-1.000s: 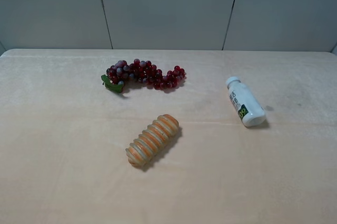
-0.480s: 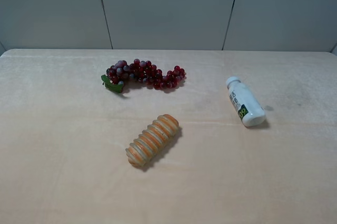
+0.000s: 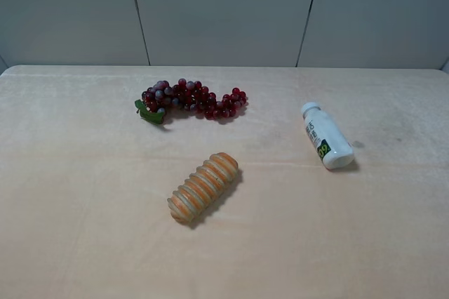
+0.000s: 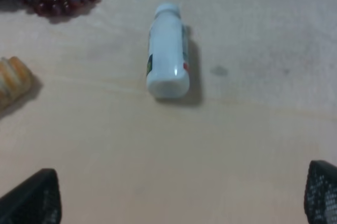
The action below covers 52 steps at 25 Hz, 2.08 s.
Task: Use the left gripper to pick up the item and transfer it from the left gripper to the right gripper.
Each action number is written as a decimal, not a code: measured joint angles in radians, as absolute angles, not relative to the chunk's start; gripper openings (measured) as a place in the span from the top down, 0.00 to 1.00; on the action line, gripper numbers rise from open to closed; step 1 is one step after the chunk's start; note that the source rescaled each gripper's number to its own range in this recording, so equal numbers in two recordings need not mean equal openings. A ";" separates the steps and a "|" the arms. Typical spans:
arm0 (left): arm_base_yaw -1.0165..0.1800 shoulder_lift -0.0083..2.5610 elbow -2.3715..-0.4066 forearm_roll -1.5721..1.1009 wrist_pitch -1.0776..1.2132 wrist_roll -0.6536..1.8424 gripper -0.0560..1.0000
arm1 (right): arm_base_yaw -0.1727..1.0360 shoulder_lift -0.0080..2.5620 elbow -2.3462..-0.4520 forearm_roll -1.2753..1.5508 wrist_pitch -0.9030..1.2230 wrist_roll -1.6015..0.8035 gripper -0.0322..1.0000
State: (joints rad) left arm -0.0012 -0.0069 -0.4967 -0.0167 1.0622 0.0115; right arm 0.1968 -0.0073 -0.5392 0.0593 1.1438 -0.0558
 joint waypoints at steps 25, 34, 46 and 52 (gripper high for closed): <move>-0.001 -0.007 -0.497 -0.017 1.062 0.012 0.02 | 0.150 -0.006 -0.492 0.016 1.031 -0.034 0.00; -0.001 -0.007 -0.497 -0.017 1.062 0.012 0.02 | -0.003 -0.006 -0.492 0.016 1.031 -0.034 0.00; -0.001 -0.007 -0.497 -0.017 1.062 0.012 0.02 | -0.038 -0.006 -0.492 0.016 1.024 -0.034 0.00; -0.001 -0.007 -0.497 -0.017 1.062 0.012 0.02 | -0.053 -0.006 -0.492 0.016 1.023 -0.034 0.00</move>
State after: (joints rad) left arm -0.0012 -0.0069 -0.4967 -0.0167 1.0622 0.0115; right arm -0.0531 -0.0064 -0.4920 0.0163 1.0234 -0.0337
